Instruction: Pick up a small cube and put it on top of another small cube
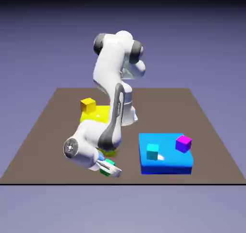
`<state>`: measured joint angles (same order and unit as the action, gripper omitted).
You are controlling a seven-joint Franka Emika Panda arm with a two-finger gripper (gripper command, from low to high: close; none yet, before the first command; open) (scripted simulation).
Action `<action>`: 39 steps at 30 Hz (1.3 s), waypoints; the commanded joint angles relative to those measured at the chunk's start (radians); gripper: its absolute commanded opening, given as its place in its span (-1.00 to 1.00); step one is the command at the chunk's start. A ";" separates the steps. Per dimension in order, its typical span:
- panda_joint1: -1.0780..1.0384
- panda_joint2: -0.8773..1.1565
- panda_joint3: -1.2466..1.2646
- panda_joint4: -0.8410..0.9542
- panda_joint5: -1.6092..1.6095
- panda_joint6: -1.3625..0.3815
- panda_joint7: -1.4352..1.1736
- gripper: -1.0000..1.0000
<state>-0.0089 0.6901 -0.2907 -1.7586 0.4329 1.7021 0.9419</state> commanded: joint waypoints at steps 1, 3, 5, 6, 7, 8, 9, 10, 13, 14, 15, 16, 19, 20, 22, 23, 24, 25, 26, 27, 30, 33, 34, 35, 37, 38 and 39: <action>0.000 0.000 0.000 0.000 -0.002 0.000 0.000 -1.00; -0.013 -0.064 0.072 -0.064 0.072 0.063 0.073 -1.00; -0.026 -0.128 0.145 -0.128 0.146 0.126 0.145 -1.00; -0.033 -0.160 0.181 -0.160 0.184 0.157 0.181 -1.00; -0.040 -0.192 0.217 -0.192 0.221 0.189 0.217 -1.00; -0.046 -0.224 0.254 -0.224 0.258 0.220 0.253 -1.00; -0.053 -0.256 0.290 -0.256 0.295 0.252 0.289 -1.00; -0.059 -0.288 0.326 -0.288 0.332 0.283 0.326 -1.00; -0.079 -0.385 0.435 -0.384 0.444 0.378 0.434 -1.00; -0.086 -0.417 0.471 -0.416 0.481 0.409 0.470 -1.00; -0.092 -0.449 0.507 -0.448 0.518 0.441 0.506 -1.00; -0.099 -0.481 0.544 -0.480 0.556 0.472 0.542 -1.00; -0.119 -0.577 0.652 -0.576 0.667 0.566 0.651 -1.00; -0.125 -0.609 0.689 -0.608 0.705 0.598 0.687 -1.00; -0.138 -0.673 0.761 -0.671 0.779 0.661 0.759 -1.00; -0.145 -0.705 0.797 -0.703 0.816 0.692 0.795 -1.00; -0.151 -0.737 0.834 -0.735 0.853 0.724 0.832 -1.00; -0.158 -0.769 0.870 -0.767 0.891 0.755 0.868 -1.00; -0.165 -0.801 0.906 -0.799 0.928 0.787 0.904 -1.00; -0.171 -0.833 0.942 -0.831 0.965 0.818 0.940 -1.00; -0.165 -0.808 0.958 -0.829 0.997 0.856 0.926 -1.00; -0.140 -0.699 0.970 -0.789 1.057 0.937 0.849 -1.00; -0.132 -0.663 0.974 -0.775 1.077 0.964 0.823 -1.00; -0.124 -0.627 0.978 -0.762 1.097 0.991 0.798 -1.00; -0.112 -0.573 0.984 -0.743 1.127 1.031 0.760 -1.00; -0.112 -0.573 0.984 -0.743 1.127 1.031 0.760 1.00; -0.112 -0.573 0.984 -0.743 1.127 1.031 0.760 1.00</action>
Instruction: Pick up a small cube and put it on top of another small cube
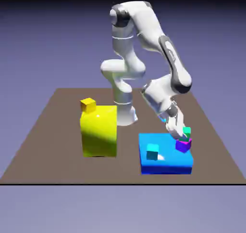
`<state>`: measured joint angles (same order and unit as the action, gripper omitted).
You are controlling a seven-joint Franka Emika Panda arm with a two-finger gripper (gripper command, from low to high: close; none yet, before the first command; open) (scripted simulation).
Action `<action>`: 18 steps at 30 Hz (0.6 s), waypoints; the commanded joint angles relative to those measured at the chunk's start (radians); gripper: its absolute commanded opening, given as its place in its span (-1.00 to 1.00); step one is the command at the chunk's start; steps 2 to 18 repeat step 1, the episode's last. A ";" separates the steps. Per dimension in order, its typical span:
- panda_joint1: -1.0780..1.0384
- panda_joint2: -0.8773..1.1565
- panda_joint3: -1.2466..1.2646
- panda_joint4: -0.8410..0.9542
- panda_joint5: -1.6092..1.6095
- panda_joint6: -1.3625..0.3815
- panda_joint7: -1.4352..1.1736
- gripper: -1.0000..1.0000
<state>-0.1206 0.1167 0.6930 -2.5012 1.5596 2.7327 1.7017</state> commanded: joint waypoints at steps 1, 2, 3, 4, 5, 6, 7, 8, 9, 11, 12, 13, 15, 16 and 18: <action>-0.008 -0.036 -0.004 -0.013 -0.020 -0.027 0.026 1.00; -0.008 -0.036 -0.004 -0.013 -0.020 -0.027 0.026 1.00; -0.008 -0.036 -0.004 -0.013 -0.020 -0.027 0.026 1.00; -0.008 -0.036 -0.004 -0.013 -0.020 -0.027 0.026 1.00; -0.008 -0.036 -0.004 -0.013 -0.020 -0.027 0.026 1.00; -0.008 -0.036 -0.004 -0.013 -0.020 -0.027 0.026 1.00; -0.008 -0.036 -0.004 -0.013 -0.020 -0.027 0.026 1.00; -0.008 -0.036 -0.004 -0.013 -0.020 -0.027 0.026 1.00; -0.008 -0.036 -0.004 -0.013 -0.020 -0.027 0.026 1.00; -0.008 -0.036 -0.004 -0.013 -0.020 -0.027 0.026 1.00; -0.008 -0.036 -0.004 -0.013 -0.020 -0.027 0.026 1.00; -0.008 -0.036 -0.004 -0.013 -0.020 -0.027 0.026 1.00; -0.008 -0.036 -0.004 -0.013 -0.020 -0.027 0.026 1.00; -0.008 -0.036 -0.004 -0.013 -0.020 -0.027 0.026 1.00; -0.008 -0.036 -0.004 -0.013 -0.020 -0.027 0.026 1.00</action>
